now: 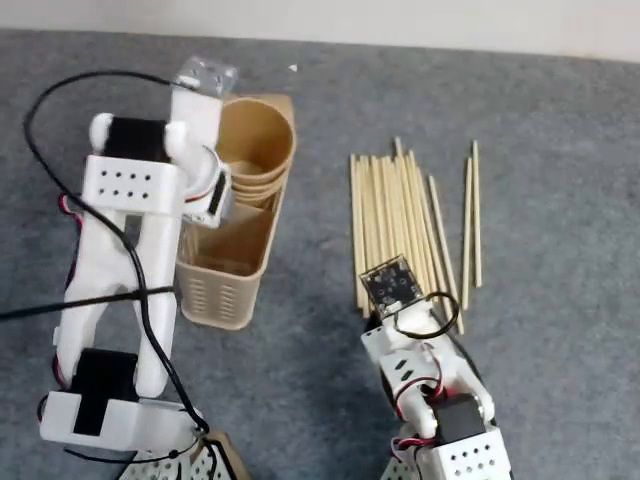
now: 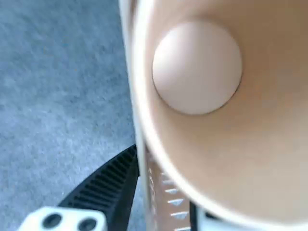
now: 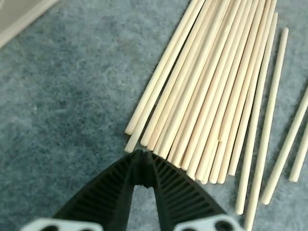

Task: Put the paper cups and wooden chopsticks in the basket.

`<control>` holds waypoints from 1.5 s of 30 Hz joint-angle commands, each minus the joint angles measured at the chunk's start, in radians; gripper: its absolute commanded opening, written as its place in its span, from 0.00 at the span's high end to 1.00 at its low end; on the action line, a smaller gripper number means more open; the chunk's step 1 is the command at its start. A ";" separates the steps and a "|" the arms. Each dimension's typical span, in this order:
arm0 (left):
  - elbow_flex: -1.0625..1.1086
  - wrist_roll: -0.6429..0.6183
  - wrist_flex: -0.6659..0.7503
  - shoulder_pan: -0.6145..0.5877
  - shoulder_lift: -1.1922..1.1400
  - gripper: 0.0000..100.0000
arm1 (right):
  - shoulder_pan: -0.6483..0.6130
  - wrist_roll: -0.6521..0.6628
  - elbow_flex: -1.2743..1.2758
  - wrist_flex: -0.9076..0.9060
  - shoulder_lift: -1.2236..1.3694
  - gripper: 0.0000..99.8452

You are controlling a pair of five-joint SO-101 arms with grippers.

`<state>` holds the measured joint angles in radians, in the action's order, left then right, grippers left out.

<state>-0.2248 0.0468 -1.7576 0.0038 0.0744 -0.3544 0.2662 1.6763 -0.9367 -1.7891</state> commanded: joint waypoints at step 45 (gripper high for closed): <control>-0.019 -0.012 0.219 -0.113 0.452 0.82 | 0.013 0.014 0.064 0.021 -0.015 0.99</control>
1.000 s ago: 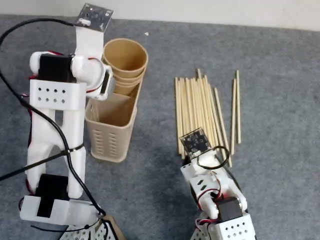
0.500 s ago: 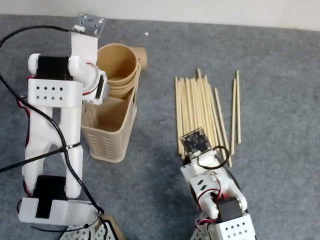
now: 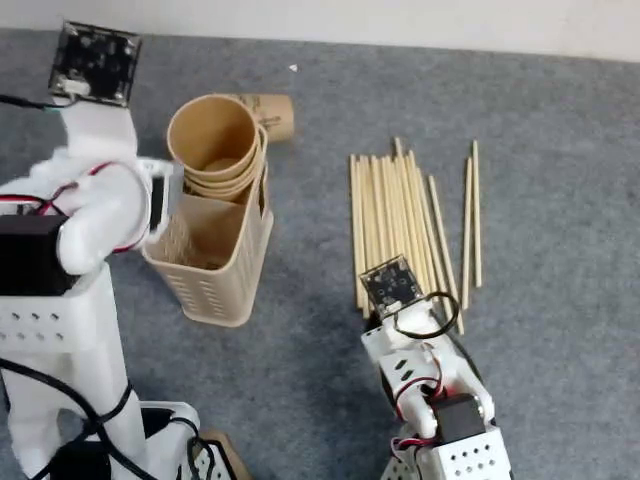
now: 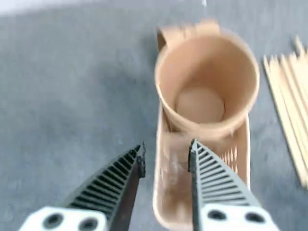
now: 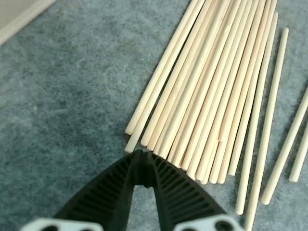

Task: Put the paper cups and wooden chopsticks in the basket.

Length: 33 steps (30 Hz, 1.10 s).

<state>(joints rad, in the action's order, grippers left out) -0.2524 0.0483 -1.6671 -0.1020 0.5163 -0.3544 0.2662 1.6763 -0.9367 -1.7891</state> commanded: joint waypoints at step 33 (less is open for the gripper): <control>0.302 -0.006 0.594 -0.008 -0.119 0.82 | 0.013 0.014 0.064 0.048 -0.015 0.99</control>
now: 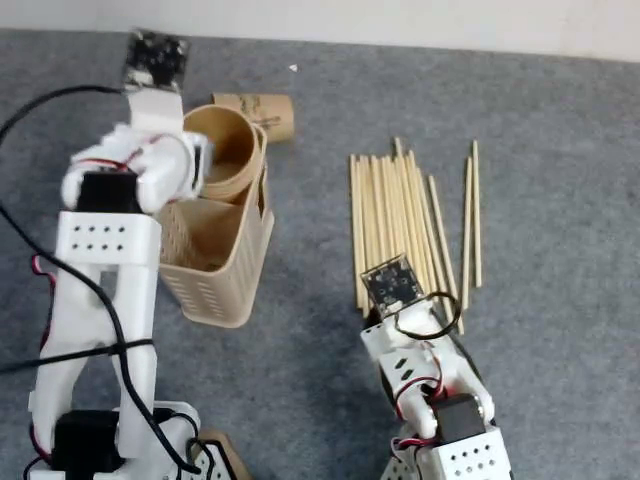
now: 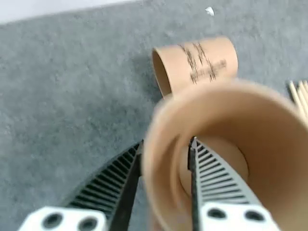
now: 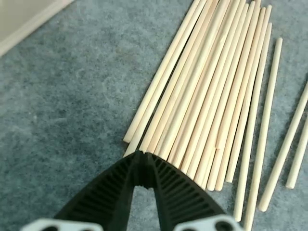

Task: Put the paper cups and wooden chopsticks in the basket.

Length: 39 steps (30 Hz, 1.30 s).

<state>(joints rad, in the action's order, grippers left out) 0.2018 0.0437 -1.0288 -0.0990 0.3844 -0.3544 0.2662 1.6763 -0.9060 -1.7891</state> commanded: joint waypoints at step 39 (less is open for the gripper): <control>0.414 0.198 -0.328 -0.065 0.733 0.82 | 0.025 0.014 0.058 0.016 -0.015 0.99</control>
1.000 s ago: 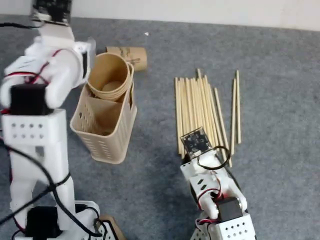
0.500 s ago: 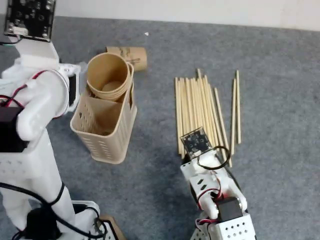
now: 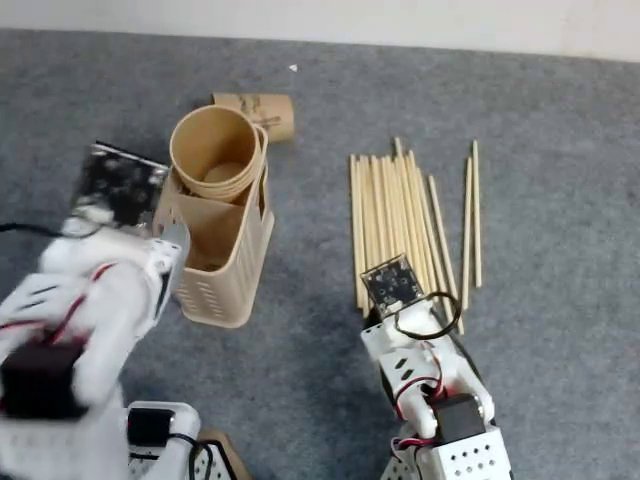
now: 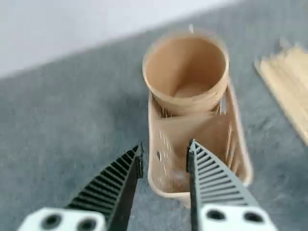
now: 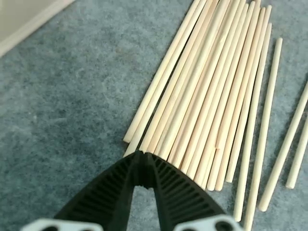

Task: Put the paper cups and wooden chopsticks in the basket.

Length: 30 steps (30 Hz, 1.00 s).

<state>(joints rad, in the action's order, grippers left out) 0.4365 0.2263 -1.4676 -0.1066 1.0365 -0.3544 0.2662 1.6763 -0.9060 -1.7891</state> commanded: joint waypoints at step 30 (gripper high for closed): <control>0.863 -0.285 0.462 -0.435 0.763 0.82 | 0.424 0.138 -0.539 0.030 0.633 0.85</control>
<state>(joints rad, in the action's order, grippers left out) 1.2789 -0.0468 -1.0134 -0.5010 1.8128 0.0414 0.3951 1.2712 -0.8984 -1.3932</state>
